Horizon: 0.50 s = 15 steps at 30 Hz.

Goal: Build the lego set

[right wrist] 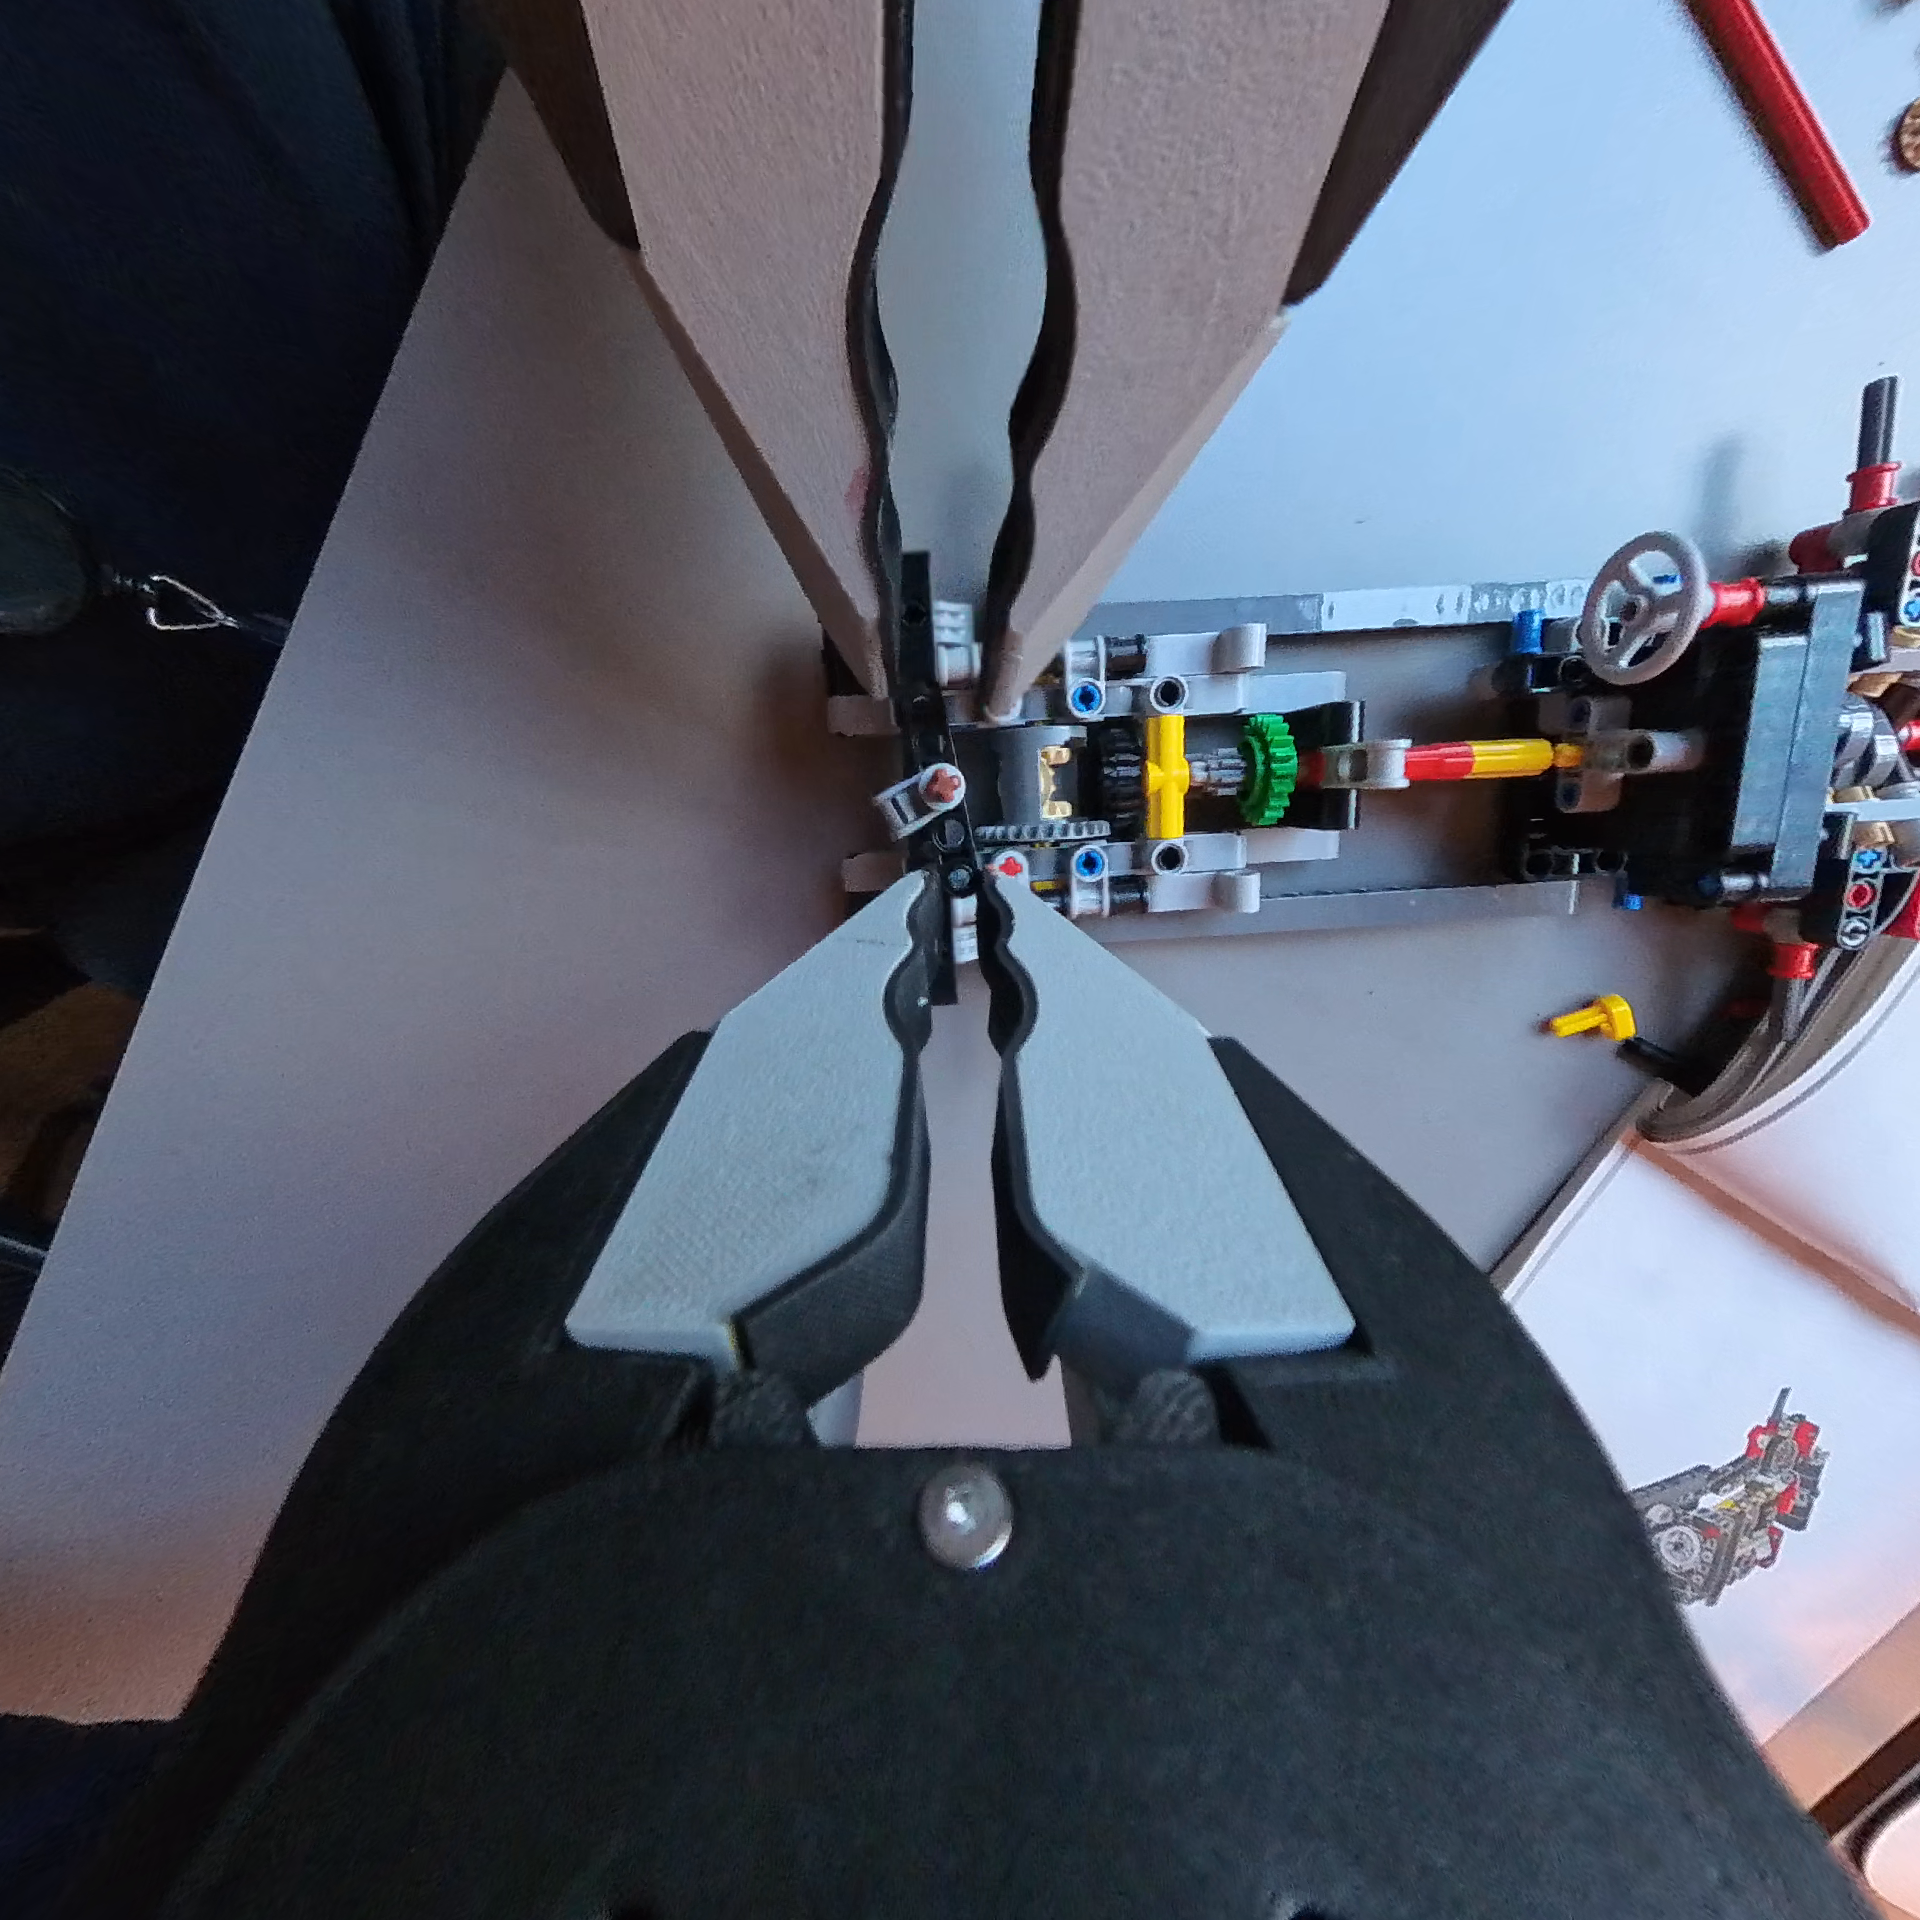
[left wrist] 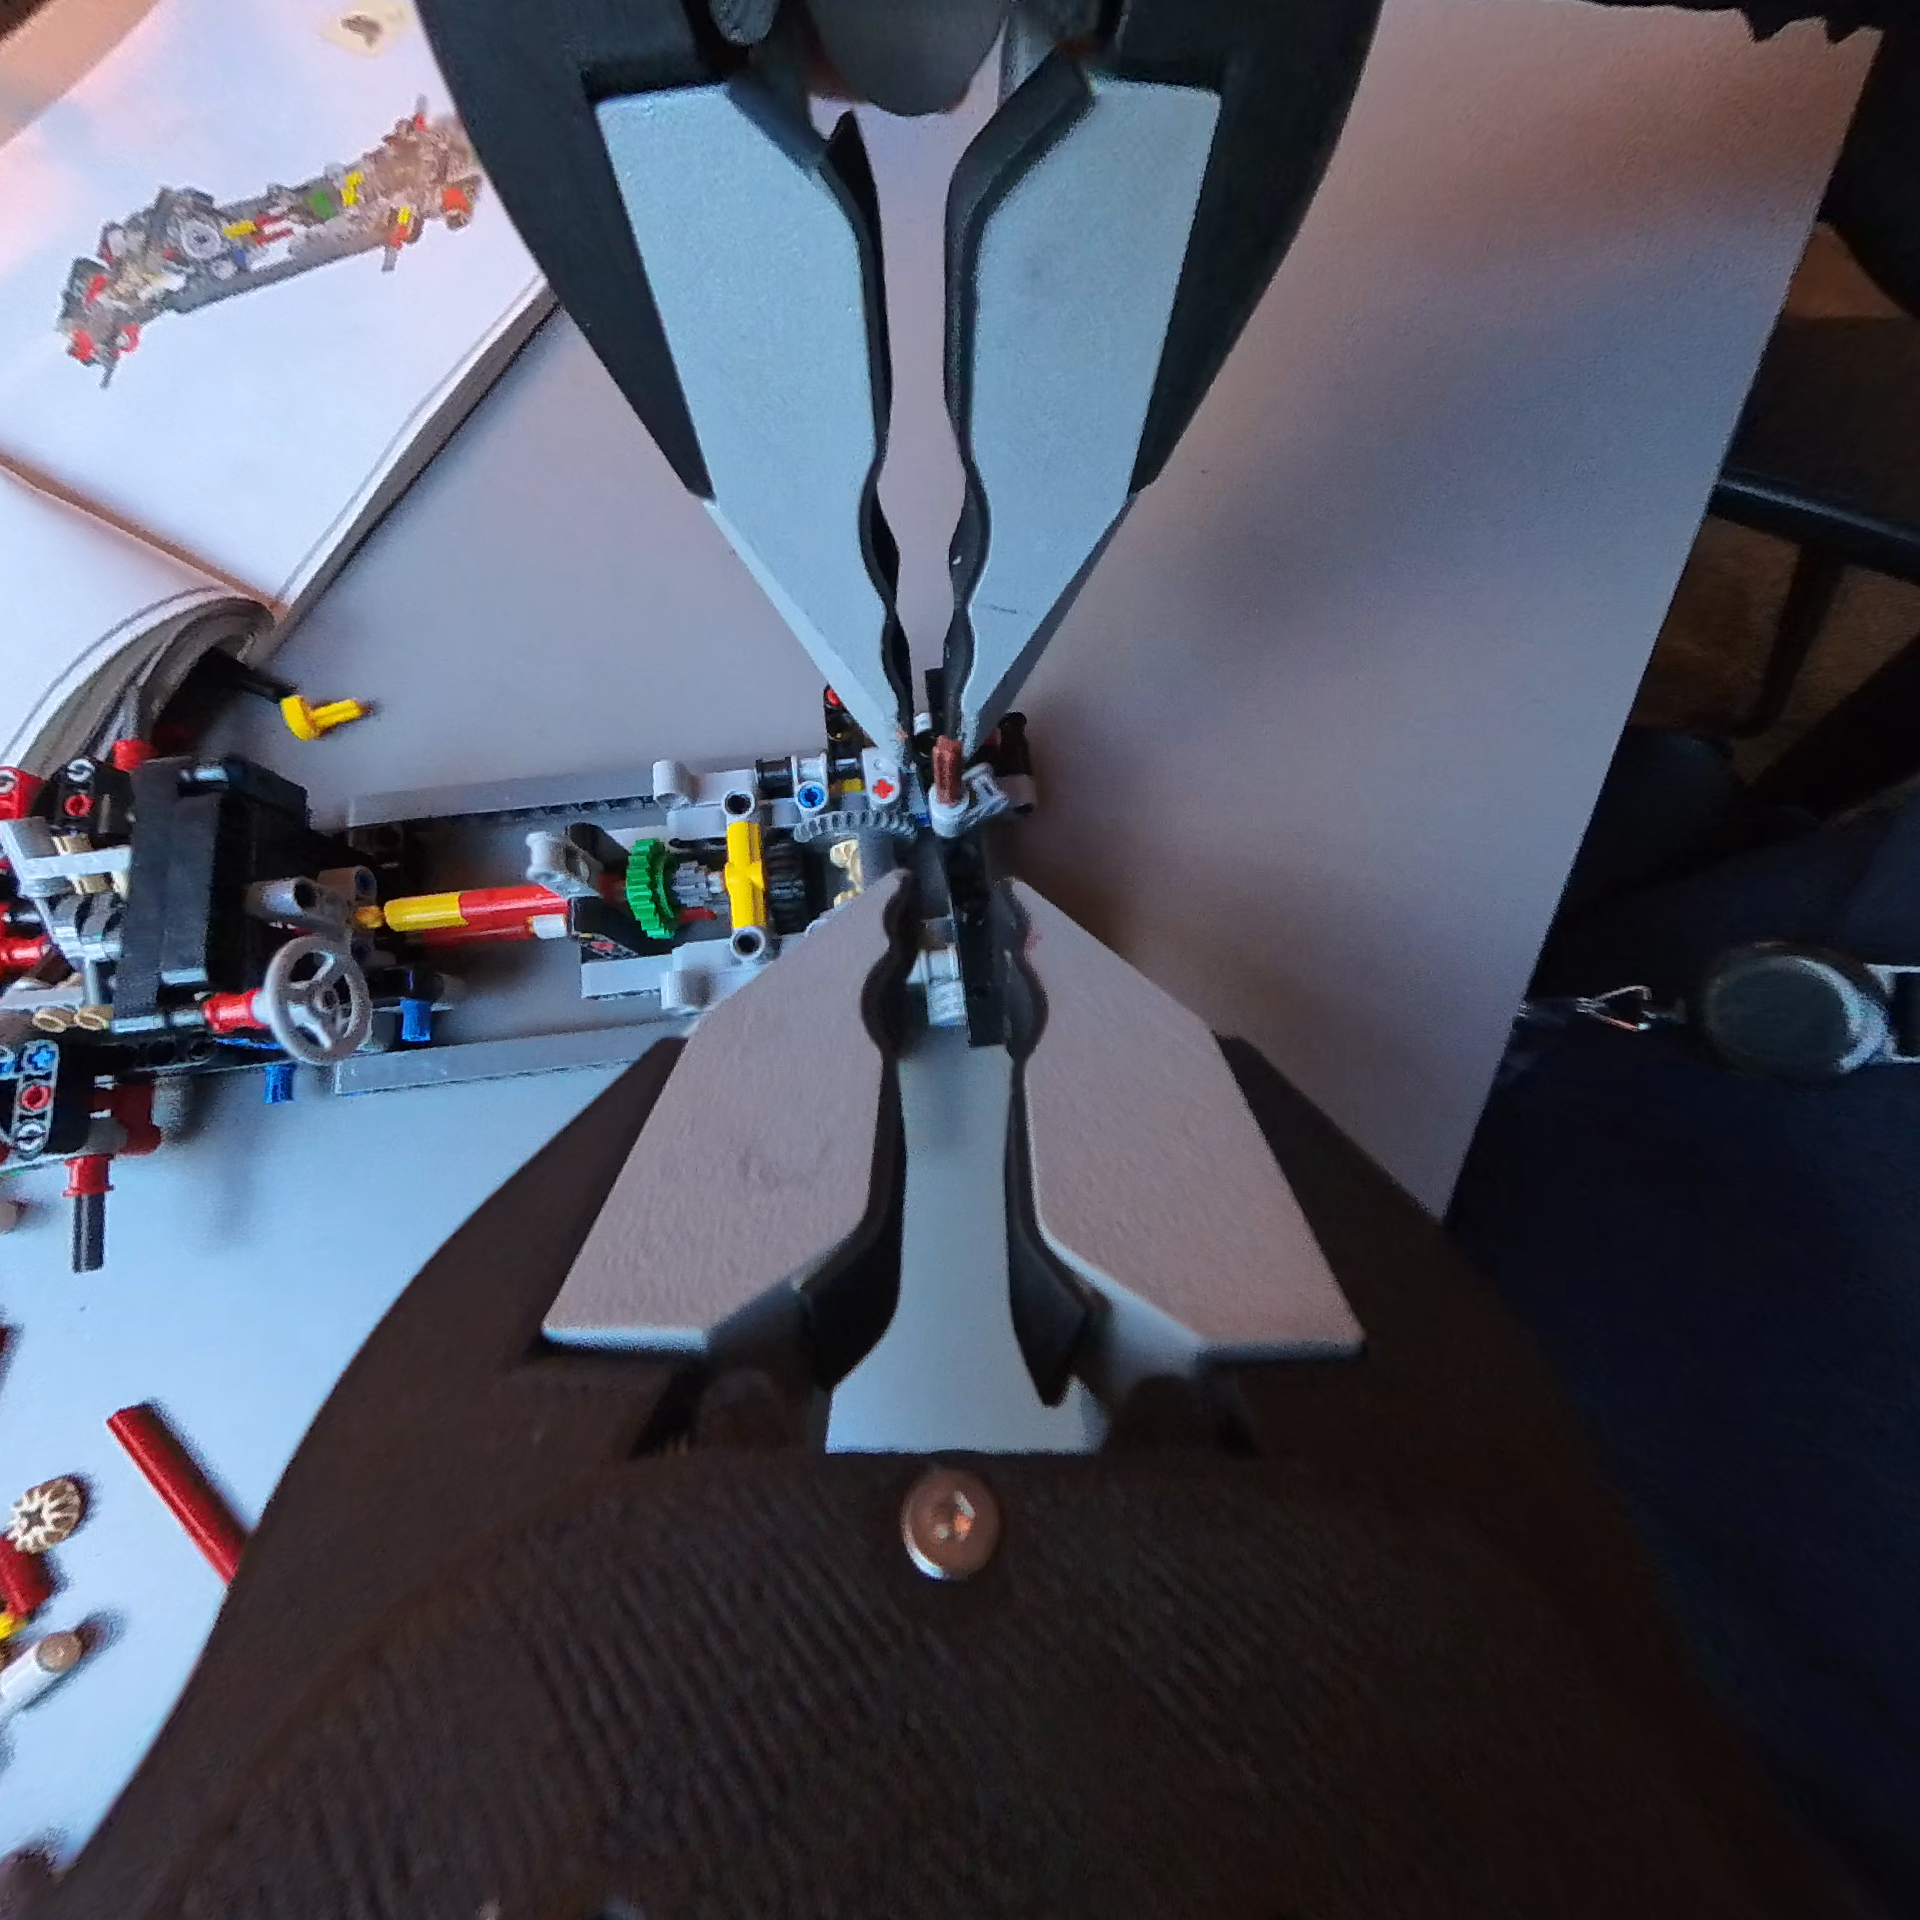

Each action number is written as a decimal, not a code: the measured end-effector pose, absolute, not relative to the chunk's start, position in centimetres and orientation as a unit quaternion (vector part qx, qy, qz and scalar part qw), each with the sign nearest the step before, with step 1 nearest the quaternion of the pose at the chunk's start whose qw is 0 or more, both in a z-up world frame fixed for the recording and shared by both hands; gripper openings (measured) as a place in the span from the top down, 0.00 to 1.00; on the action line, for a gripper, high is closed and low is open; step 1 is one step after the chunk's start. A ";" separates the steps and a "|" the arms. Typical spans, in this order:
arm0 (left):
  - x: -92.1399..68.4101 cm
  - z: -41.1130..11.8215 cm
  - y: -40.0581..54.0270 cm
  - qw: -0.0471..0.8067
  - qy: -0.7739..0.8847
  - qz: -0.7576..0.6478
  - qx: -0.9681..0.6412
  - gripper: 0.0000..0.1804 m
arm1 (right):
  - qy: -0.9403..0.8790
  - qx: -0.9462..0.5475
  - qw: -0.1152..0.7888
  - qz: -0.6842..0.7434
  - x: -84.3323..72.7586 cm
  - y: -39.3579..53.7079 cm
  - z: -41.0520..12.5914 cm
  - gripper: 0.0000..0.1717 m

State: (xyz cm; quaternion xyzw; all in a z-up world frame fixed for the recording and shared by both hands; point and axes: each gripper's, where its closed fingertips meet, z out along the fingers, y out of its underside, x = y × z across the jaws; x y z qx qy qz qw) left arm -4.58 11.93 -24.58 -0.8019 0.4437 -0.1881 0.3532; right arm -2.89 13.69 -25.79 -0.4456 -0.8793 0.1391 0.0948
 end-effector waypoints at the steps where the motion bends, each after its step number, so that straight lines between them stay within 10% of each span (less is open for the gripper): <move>1: -4.7 -24.5 11.9 0.349 0.440 -0.195 -0.804 0.94 | -0.879 -0.446 0.094 0.140 -2.9 13.7 -25.8 0.98; 15: -5.0 -24.7 12.0 0.317 0.442 -0.183 -0.819 0.92 | -0.872 -0.453 0.115 0.144 -2.7 14.2 -25.7 0.98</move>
